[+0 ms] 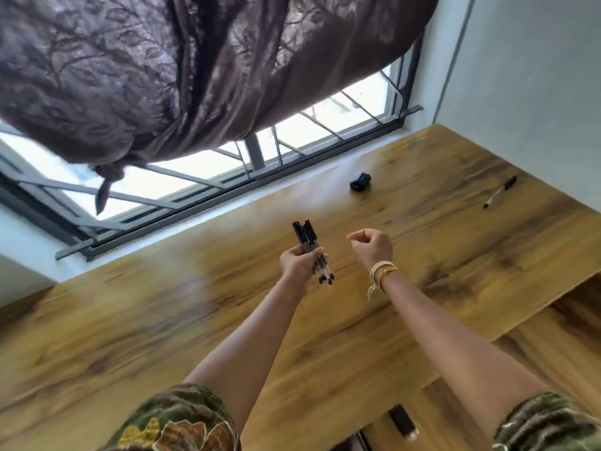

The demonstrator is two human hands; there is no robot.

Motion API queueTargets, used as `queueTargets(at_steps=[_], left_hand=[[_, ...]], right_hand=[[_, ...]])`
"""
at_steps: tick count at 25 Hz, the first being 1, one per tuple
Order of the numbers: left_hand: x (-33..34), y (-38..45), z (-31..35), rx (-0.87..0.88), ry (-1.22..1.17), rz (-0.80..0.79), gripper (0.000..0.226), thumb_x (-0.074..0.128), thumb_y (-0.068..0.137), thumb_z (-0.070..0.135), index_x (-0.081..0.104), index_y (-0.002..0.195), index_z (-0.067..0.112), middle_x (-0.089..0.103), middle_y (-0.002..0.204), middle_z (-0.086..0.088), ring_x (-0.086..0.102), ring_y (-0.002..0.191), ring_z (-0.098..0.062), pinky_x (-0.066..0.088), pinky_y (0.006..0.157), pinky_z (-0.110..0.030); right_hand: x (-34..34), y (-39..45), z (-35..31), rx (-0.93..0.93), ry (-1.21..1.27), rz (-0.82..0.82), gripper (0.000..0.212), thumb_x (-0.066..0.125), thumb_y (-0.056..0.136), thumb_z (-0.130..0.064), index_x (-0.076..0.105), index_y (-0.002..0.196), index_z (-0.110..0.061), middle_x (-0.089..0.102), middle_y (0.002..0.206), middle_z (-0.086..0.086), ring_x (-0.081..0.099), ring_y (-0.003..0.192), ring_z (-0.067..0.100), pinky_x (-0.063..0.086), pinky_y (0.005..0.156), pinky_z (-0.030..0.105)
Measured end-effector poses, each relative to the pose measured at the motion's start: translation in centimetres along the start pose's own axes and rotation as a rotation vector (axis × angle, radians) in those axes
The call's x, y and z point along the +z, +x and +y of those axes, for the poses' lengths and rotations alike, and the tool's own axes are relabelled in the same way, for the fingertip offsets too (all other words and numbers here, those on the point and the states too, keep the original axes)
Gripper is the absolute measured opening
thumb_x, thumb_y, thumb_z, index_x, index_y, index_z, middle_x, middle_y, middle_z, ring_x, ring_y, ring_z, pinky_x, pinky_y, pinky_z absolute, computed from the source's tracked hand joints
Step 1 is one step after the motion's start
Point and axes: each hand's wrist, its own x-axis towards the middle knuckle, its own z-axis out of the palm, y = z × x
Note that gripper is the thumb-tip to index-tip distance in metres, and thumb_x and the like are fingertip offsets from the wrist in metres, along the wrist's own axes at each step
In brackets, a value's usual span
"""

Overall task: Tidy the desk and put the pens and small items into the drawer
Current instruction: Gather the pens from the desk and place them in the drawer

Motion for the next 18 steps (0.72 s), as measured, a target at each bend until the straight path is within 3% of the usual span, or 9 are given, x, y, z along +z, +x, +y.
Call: queueTargets(at_steps=[2,5,8,11,15,18], left_hand=[[3.2,1.7,0.8,0.002,0.025,-0.026,0.019,0.072,0.082,-0.002,0.066,0.100,-0.005,0.070,0.079,-0.015,0.069,0.065,-0.022,0.060,0.072,-0.035],[7.5,3.8,1.9,0.010,0.070,-0.062,0.016,0.072,0.082,-0.001,0.067,0.098,-0.003,0.069,0.077,-0.013,0.069,0.067,-0.022,0.059,0.076,-0.037],[10.6,5.6,2.5,0.010,0.110,-0.083,0.011,0.071,0.083,0.000,0.067,0.094,0.000,0.070,0.079,-0.014,0.069,0.071,-0.024,0.059,0.081,-0.039],[11.9,7.2,2.3,0.009,0.160,-0.092,0.012,0.071,0.083,0.002,0.068,0.094,0.001,0.072,0.083,-0.014,0.071,0.077,-0.026,0.058,0.084,-0.042],[12.0,8.8,1.2,0.018,0.246,-0.105,0.013,0.074,0.081,0.004,0.070,0.094,0.003,0.074,0.082,-0.012,0.073,0.083,-0.028,0.058,0.085,-0.046],[11.7,9.3,1.4,-0.041,0.195,-0.108,0.016,0.072,0.082,0.001,0.068,0.097,-0.002,0.073,0.082,-0.014,0.073,0.081,-0.028,0.058,0.084,-0.043]], right_hand=[[-1.5,3.0,0.5,-0.002,-0.064,0.081,0.020,0.057,0.077,0.000,0.073,0.080,-0.011,0.072,0.080,0.005,0.064,0.075,0.020,0.046,0.070,0.022],[-3.8,8.1,1.7,-0.023,-0.142,0.246,0.022,0.052,0.073,0.000,0.071,0.081,-0.009,0.071,0.090,0.015,0.065,0.087,0.033,0.051,0.079,0.031],[-6.9,12.5,2.9,-0.045,-0.288,0.418,0.024,0.053,0.076,-0.001,0.068,0.096,-0.005,0.062,0.104,0.022,0.055,0.104,0.040,0.041,0.092,0.037],[-10.2,16.2,4.3,0.031,-0.446,0.575,0.031,0.061,0.080,-0.011,0.056,0.110,-0.005,0.053,0.120,0.023,0.047,0.114,0.042,0.039,0.094,0.044],[-12.1,19.3,6.3,0.240,-0.559,0.634,0.045,0.066,0.084,-0.024,0.047,0.119,-0.004,0.038,0.140,0.024,0.037,0.127,0.043,0.033,0.103,0.051],[-12.3,20.7,6.6,0.272,-0.584,0.640,0.041,0.062,0.088,-0.026,0.049,0.122,-0.006,0.026,0.150,0.028,0.031,0.132,0.046,0.026,0.108,0.053]])
